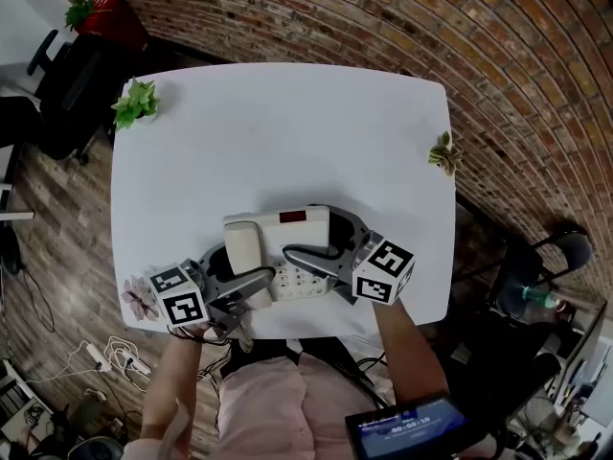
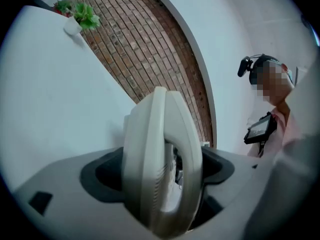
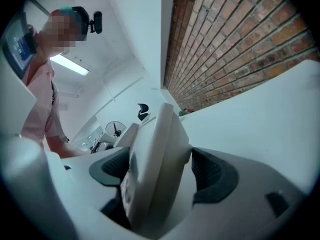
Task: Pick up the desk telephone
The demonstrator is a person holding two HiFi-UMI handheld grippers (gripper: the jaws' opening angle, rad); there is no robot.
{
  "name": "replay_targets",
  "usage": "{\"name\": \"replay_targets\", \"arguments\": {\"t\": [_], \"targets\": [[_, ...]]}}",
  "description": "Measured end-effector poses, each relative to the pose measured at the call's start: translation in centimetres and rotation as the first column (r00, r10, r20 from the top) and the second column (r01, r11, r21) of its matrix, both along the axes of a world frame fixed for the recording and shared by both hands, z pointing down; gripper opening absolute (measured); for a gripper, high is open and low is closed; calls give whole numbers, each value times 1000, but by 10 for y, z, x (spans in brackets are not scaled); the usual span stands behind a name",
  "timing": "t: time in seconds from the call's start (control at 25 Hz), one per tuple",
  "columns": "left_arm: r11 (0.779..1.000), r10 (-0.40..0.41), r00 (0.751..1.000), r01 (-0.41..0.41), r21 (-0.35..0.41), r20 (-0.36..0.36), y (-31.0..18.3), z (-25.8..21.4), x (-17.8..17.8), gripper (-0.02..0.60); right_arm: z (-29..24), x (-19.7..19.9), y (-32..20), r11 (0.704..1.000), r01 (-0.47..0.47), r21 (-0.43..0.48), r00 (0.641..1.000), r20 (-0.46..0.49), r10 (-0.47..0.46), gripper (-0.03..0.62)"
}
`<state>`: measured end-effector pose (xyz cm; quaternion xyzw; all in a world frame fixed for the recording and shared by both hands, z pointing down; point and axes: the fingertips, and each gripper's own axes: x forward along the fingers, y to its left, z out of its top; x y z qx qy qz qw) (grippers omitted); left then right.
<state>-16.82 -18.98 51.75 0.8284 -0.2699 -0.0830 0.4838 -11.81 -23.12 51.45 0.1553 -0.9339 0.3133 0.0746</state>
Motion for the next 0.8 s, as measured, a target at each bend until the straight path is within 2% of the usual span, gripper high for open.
{"name": "replay_targets", "arguments": {"t": [0.12,0.24,0.32,0.44,0.8], "targets": [[1000,-11,1000,11,10,5,1,-1,0,443,6,7,8,990,9,-144,999,-45,-16,399],[1000,4,1000,-5,19,13,1,-2,1,443,4,8,19,976,32,-213,998,-40,-41,397],[1000,12,1000,-12,21,16,0,-3,1,443,4,5,18,973,23,-228,999,-41,-34,379],[1000,10,1000,-11,17,17,0,-3,2,443,8,5,16,974,5,-225,997,-74,-22,318],[998,51,995,-55,41,91,10,-19,10,443,-5,13,28,972,-10,-233,997,-80,-8,308]]}}
